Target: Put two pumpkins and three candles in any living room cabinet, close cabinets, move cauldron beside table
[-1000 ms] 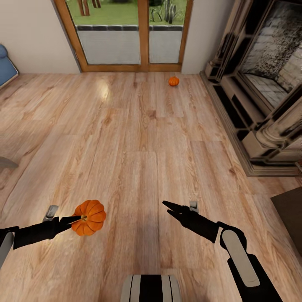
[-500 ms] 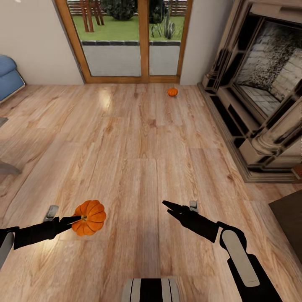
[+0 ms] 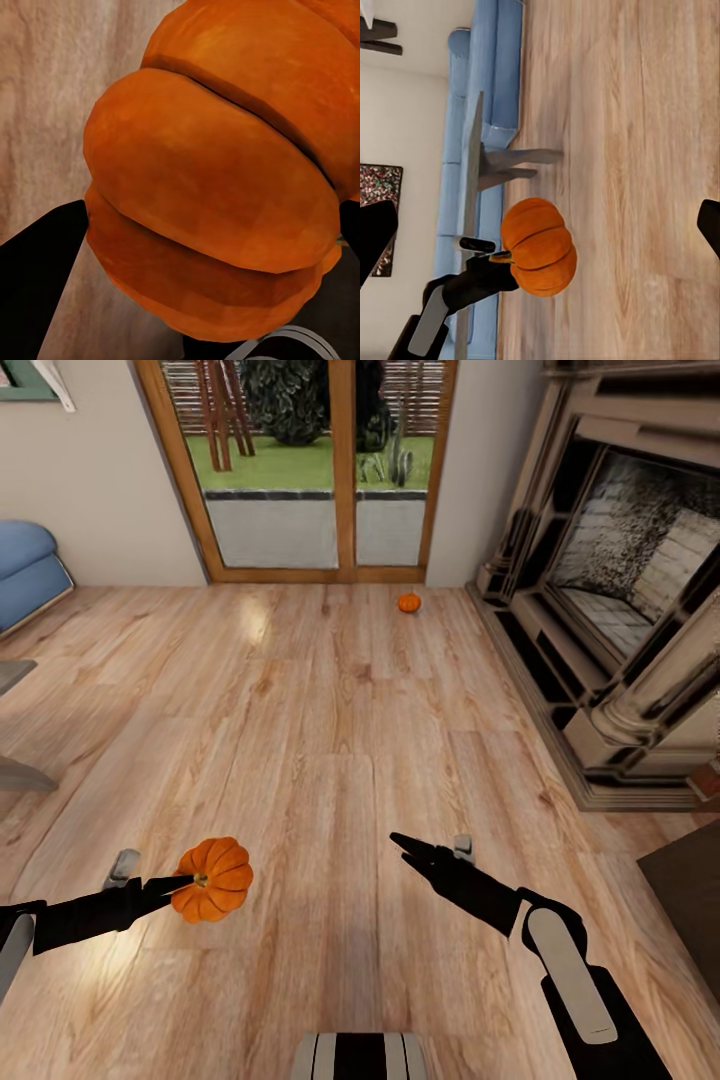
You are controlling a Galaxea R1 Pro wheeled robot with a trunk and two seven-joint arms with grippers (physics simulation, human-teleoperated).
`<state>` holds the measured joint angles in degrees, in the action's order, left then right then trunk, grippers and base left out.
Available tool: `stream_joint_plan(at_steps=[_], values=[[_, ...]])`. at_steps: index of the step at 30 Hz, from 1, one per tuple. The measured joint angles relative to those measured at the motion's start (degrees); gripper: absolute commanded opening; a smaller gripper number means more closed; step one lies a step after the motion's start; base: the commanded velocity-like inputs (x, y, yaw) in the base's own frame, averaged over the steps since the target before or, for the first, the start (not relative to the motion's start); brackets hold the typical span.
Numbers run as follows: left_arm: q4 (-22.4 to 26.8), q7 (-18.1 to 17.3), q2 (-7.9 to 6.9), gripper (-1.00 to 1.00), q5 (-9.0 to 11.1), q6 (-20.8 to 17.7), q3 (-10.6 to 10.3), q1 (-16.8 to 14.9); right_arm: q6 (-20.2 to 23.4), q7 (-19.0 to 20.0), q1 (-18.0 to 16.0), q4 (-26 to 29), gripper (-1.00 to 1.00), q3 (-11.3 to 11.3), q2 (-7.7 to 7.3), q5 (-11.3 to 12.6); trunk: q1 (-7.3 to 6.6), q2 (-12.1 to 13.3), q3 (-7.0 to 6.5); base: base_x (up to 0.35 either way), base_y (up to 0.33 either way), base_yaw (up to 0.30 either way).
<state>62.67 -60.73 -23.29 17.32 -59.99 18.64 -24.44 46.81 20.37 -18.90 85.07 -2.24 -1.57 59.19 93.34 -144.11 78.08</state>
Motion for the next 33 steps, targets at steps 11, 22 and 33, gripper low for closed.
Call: stream_joint_plan(at_steps=[11, 22, 33], values=[[-0.17, 0.37, 0.07, -1.0, -0.09, 0.06, 0.01, 0.0, -1.29, -0.61, -0.06, -0.36, 1.0, -0.05, -0.01, -0.17, -0.28, 0.15, -2.44, 0.0, 0.0, 0.0], [-0.18, 0.45, 0.0, -1.0, -0.13, 0.06, 0.08, 0.0, -1.46, -0.86, -0.09, -0.39, 1.0, -0.13, 0.06, -0.27, -0.57, 0.29, -4.87, 0.0, 0.0, 0.0], [-2.33, 0.57, 0.01, -1.0, -0.28, 0.19, 0.17, -0.07, -1.46, -3.94, -0.08, -0.3, 1.0, -0.14, 0.08, -0.23, -0.85, 0.44, -7.31, 0.0, 0.0, 0.0]])
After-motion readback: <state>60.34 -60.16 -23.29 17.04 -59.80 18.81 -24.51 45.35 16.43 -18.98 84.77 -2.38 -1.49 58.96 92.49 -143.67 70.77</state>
